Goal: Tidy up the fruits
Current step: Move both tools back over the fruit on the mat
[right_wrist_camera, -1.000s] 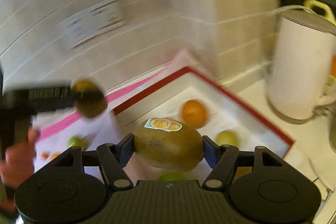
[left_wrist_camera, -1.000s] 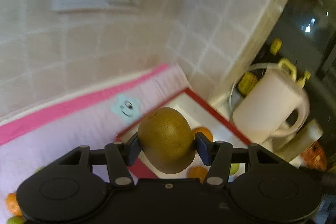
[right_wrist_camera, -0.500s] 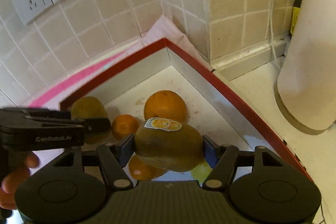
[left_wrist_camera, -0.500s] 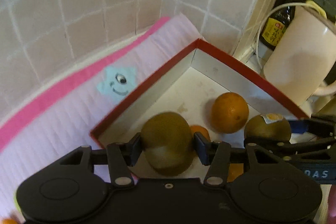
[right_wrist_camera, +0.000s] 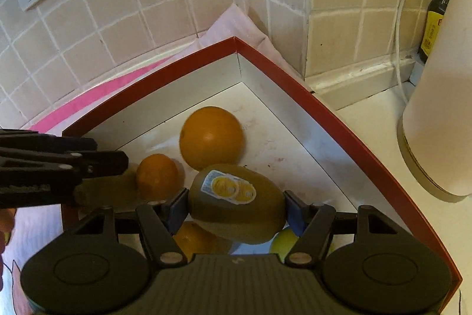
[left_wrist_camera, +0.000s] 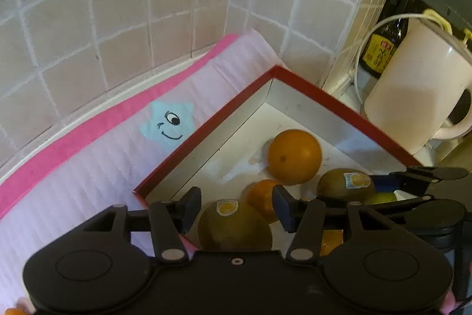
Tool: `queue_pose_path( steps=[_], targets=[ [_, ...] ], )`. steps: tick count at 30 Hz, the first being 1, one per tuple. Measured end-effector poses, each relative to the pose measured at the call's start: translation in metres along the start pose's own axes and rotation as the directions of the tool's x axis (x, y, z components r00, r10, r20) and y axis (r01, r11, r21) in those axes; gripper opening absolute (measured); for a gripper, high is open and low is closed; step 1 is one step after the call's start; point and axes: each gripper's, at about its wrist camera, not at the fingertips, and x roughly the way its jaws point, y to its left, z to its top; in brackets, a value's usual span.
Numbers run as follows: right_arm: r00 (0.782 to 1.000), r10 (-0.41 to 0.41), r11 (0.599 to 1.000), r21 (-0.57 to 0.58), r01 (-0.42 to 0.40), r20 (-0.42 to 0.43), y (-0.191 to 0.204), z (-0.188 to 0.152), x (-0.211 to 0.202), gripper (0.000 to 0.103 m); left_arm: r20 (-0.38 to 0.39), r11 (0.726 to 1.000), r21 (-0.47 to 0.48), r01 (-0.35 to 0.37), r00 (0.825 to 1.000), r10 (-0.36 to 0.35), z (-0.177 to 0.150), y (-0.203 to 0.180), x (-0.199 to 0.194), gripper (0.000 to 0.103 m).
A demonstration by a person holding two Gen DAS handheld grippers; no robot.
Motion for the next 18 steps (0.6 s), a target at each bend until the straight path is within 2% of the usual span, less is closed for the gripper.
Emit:
queue_pose_path(
  steps=[3, 4, 5, 6, 10, 14, 18],
  targets=[
    [1.0, 0.0, 1.0, 0.026, 0.0, 0.009, -0.004, 0.002, -0.01, 0.07, 0.025, 1.0, -0.015, -0.006, 1.0, 0.007, -0.001, 0.006, -0.018, 0.069],
    [1.0, 0.003, 1.0, 0.03, -0.004, 0.031, -0.006, 0.004, -0.019, 0.073, 0.035, 1.0, -0.02, -0.009, 0.999, 0.01, -0.002, 0.009, -0.026, 0.073],
    [0.999, 0.002, 0.999, 0.034, -0.004, 0.055, -0.008, 0.006, -0.029, 0.078, 0.048, 1.0, -0.025, -0.013, 0.999, 0.014, -0.004, 0.013, -0.036, 0.073],
    [0.997, -0.001, 0.999, 0.039, -0.002, 0.08, -0.009, 0.008, -0.041, 0.079, 0.035, 0.999, -0.03, -0.017, 0.999, 0.018, -0.007, 0.018, -0.049, 0.073],
    [0.986, 0.019, 0.999, 0.042, -0.027, 0.166, -0.011, 0.012, -0.087, 0.079, 0.109, 0.994, -0.053, -0.095, 0.989, 0.1, -0.02, 0.051, -0.117, 0.078],
    [0.967, 0.056, 0.997, 0.045, -0.07, 0.248, -0.003, 0.011, -0.134, 0.083, 0.198, 0.973, -0.171, -0.154, 0.962, 0.187, -0.033, 0.098, -0.2, 0.079],
    [0.948, 0.109, 0.992, 0.022, -0.121, 0.301, 0.019, 0.013, -0.166, 0.083, 0.263, 0.932, -0.274, -0.236, 0.914, 0.308, -0.056, 0.133, -0.274, 0.08]
  ],
)
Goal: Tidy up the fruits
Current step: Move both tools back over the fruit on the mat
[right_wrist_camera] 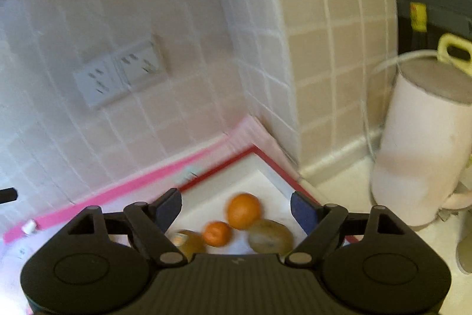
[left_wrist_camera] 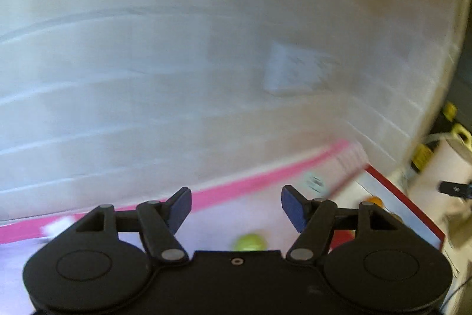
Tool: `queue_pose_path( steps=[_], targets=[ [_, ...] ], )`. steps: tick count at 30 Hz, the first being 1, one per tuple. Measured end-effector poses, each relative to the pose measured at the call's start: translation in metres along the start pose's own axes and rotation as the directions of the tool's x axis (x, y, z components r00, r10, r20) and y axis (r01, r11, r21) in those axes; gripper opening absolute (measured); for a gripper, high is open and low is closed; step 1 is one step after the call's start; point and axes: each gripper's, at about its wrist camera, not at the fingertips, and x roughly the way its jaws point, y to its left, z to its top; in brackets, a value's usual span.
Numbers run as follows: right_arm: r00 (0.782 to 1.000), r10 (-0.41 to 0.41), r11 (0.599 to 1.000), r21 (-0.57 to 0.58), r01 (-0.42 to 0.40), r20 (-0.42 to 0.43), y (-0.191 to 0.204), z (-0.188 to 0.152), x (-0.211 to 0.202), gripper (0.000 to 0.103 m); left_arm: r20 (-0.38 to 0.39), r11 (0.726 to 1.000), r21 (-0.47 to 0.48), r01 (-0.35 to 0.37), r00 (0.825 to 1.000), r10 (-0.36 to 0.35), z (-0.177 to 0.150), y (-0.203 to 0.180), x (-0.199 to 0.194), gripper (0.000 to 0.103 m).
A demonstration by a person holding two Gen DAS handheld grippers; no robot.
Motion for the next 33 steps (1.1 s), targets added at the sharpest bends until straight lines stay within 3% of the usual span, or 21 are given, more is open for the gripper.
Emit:
queue_pose_path(
  steps=[6, 13, 17, 24, 30, 33],
  targets=[
    [0.994, 0.101, 0.992, -0.079, -0.098, 0.029, 0.061, 0.012, -0.015, 0.084, 0.056, 0.99, -0.088, -0.114, 0.991, 0.119, -0.017, 0.055, -0.067, 0.08],
    [0.982, 0.182, 0.97, -0.157, -0.186, -0.039, 0.133, 0.0, 0.003, 0.084, -0.015, 0.983, -0.121, -0.139, 0.99, 0.139, -0.061, 0.082, -0.087, 0.08],
    [0.972, 0.215, 0.955, -0.186, -0.23, -0.097, 0.168, -0.013, 0.016, 0.084, -0.091, 0.988, -0.122, -0.098, 0.992, 0.088, -0.096, 0.084, -0.077, 0.08],
    [0.946, 0.248, 0.94, -0.184, -0.287, -0.21, 0.209, -0.04, 0.051, 0.082, -0.205, 0.993, -0.103, -0.058, 0.978, 0.036, -0.15, 0.068, -0.043, 0.08],
    [0.943, 0.189, 0.96, -0.152, -0.237, -0.273, 0.222, -0.054, 0.102, 0.079, -0.259, 0.992, -0.111, -0.057, 0.966, 0.027, -0.177, 0.051, -0.007, 0.08],
    [0.931, 0.171, 0.969, -0.114, -0.218, -0.322, 0.222, -0.061, 0.13, 0.078, -0.28, 0.989, -0.137, -0.049, 0.96, 0.009, -0.184, 0.048, 0.011, 0.08]
  ],
)
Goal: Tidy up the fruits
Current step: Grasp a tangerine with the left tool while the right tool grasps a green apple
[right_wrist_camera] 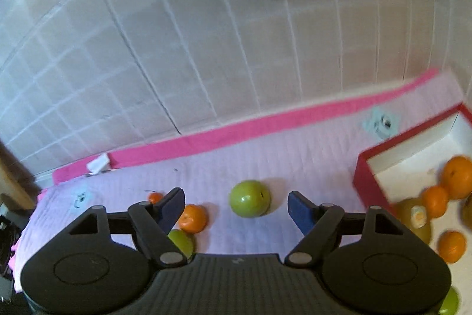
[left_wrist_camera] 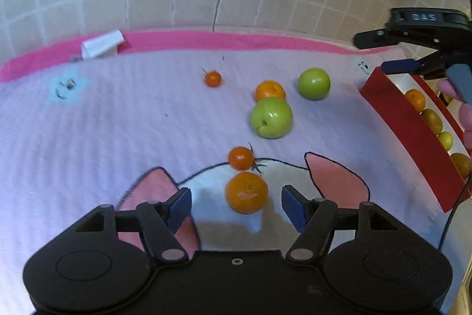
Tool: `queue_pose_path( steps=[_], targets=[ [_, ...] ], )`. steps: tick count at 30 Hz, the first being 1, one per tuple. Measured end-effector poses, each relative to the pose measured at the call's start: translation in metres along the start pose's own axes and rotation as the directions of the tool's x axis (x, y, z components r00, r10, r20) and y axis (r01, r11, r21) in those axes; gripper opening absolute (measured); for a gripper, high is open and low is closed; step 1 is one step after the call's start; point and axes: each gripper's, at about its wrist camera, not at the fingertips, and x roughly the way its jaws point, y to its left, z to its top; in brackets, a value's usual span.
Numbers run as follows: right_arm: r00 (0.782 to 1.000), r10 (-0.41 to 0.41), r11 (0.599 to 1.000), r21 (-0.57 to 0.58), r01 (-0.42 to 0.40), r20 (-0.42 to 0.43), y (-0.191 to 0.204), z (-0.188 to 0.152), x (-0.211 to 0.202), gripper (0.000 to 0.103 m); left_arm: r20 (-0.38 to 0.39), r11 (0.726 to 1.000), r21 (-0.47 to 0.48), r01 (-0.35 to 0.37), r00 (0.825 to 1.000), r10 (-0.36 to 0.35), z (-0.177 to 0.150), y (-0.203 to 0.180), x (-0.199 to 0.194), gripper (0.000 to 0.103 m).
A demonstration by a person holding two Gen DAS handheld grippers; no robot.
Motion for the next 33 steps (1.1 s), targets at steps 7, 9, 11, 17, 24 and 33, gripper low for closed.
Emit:
queue_pose_path(
  steps=[7, 9, 11, 17, 24, 33],
  targets=[
    [0.99, 0.063, 0.998, -0.004, -0.064, -0.124, 0.015, -0.023, 0.04, 0.077, -0.036, 0.998, 0.054, -0.015, 0.999, 0.017, 0.001, -0.011, 0.027, 0.08],
    [0.985, 0.083, 0.996, -0.002, -0.084, -0.15, 0.022, -0.031, 0.048, 0.077, -0.032, 0.998, 0.066, -0.02, 0.999, 0.022, 0.002, -0.013, 0.03, 0.078],
    [0.977, 0.111, 0.994, 0.004, -0.112, -0.179, 0.03, -0.039, 0.057, 0.077, -0.024, 0.997, 0.077, -0.026, 0.999, 0.028, 0.003, -0.015, 0.032, 0.073],
    [0.958, 0.155, 0.988, 0.023, -0.154, -0.24, 0.05, -0.047, 0.084, 0.077, 0.005, 0.993, 0.108, -0.05, 0.999, 0.05, 0.002, -0.016, 0.031, 0.044],
    [0.949, 0.162, 0.986, 0.01, -0.166, -0.269, 0.067, -0.051, 0.096, 0.076, 0.007, 0.996, 0.086, -0.027, 1.0, 0.026, 0.0, -0.011, 0.023, 0.044],
    [0.954, 0.124, 0.989, -0.044, -0.141, -0.273, 0.07, -0.056, 0.103, 0.057, 0.002, 0.997, 0.08, -0.015, 1.0, 0.015, -0.005, -0.012, 0.018, 0.044]
  ],
)
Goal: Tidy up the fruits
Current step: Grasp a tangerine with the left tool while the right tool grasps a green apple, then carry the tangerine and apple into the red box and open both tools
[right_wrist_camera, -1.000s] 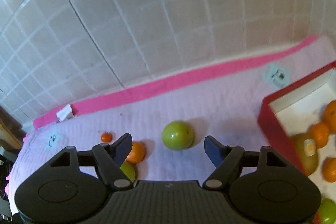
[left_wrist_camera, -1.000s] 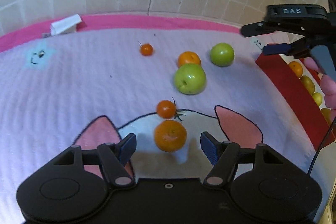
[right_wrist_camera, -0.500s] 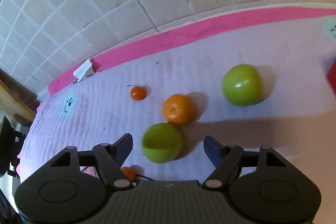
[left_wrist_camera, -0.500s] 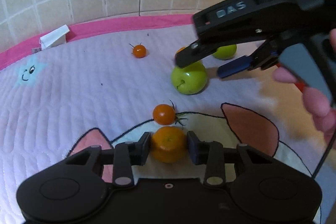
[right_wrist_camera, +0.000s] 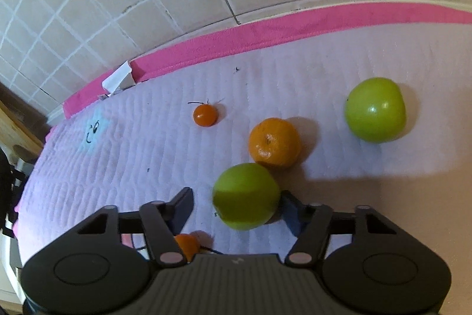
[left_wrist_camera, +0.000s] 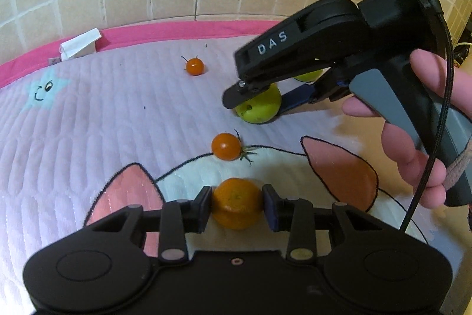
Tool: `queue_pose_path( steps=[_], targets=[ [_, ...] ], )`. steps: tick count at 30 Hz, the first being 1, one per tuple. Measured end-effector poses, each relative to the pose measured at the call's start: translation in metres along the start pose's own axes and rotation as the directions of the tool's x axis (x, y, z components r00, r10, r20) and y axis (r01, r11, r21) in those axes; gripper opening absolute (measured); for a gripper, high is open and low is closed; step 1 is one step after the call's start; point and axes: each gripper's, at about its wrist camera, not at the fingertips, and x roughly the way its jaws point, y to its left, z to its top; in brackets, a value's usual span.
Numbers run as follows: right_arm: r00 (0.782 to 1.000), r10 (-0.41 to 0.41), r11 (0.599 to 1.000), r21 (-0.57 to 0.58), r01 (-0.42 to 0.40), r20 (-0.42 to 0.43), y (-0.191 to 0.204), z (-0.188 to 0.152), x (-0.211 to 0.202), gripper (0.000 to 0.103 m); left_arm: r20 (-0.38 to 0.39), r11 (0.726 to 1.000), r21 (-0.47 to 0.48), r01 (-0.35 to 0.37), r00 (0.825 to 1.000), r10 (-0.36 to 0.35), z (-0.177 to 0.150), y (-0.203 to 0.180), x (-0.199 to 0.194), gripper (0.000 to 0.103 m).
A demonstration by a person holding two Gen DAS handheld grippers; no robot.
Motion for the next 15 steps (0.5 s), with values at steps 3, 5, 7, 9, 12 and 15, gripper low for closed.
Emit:
queue_pose_path(
  steps=[3, 5, 7, 9, 12, 15],
  targets=[
    [1.0, 0.004, 1.0, -0.002, -0.004, 0.004, -0.003, -0.001, -0.003, 0.051, 0.002, 1.0, 0.002, -0.005, 1.0, 0.005, 0.001, -0.002, -0.002, 0.044],
    [1.0, 0.017, 1.0, 0.011, -0.017, 0.003, -0.006, -0.003, -0.006, 0.051, 0.002, 1.0, -0.001, -0.008, 1.0, 0.008, 0.001, -0.002, -0.004, 0.044],
    [1.0, 0.03, 0.999, 0.024, -0.03, 0.007, -0.009, -0.005, -0.009, 0.051, 0.005, 1.0, -0.001, -0.008, 1.0, 0.008, 0.0, -0.004, -0.007, 0.044],
    [0.999, 0.034, 0.999, 0.036, -0.034, 0.016, -0.011, -0.009, -0.016, 0.051, 0.006, 1.0, -0.001, -0.011, 1.0, 0.011, -0.002, -0.006, -0.01, 0.044],
    [0.998, 0.047, 0.998, 0.047, -0.049, 0.038, -0.017, -0.015, -0.033, 0.051, 0.016, 1.0, 0.002, -0.007, 1.0, 0.007, -0.005, -0.012, -0.018, 0.044],
    [0.996, 0.047, 0.997, 0.056, -0.051, 0.076, -0.025, -0.021, -0.056, 0.051, 0.028, 1.0, 0.02, -0.001, 1.0, 0.001, -0.007, -0.021, -0.025, 0.044]
  ],
)
